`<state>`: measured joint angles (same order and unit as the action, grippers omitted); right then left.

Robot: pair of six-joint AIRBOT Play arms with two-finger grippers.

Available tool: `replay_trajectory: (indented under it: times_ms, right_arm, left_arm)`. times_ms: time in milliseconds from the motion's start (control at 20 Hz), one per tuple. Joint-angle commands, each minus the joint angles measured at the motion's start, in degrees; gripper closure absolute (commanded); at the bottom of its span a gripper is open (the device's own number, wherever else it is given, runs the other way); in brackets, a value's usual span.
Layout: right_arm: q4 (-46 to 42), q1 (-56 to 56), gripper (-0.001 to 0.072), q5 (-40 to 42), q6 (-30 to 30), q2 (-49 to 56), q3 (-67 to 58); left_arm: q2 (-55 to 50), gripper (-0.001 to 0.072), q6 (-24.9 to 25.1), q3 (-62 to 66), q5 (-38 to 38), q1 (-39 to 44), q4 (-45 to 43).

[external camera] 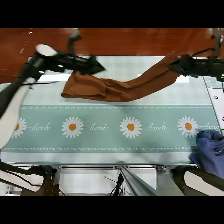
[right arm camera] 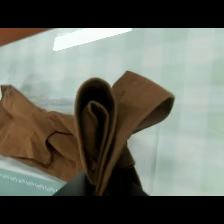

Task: Fold the shirts.

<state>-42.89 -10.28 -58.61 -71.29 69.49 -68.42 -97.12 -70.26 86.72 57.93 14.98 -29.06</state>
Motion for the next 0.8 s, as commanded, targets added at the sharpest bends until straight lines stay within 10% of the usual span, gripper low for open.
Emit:
replay_trajectory:
  times_ms: [0, 750]
  right_arm:
    - [-9.9, 2.7, 0.0690, -4.9, -7.6, -9.0, -0.1]
    - [-26.6, 4.4, 0.0690, -14.8, -16.0, -26.0, -0.1]
  left_arm:
    - [-2.4, 0.0677, -1.6, 0.0, -6.9, 11.7, 1.6]
    - [-10.0, 0.0680, -9.4, 0.0, -12.3, 29.1, 1.8]
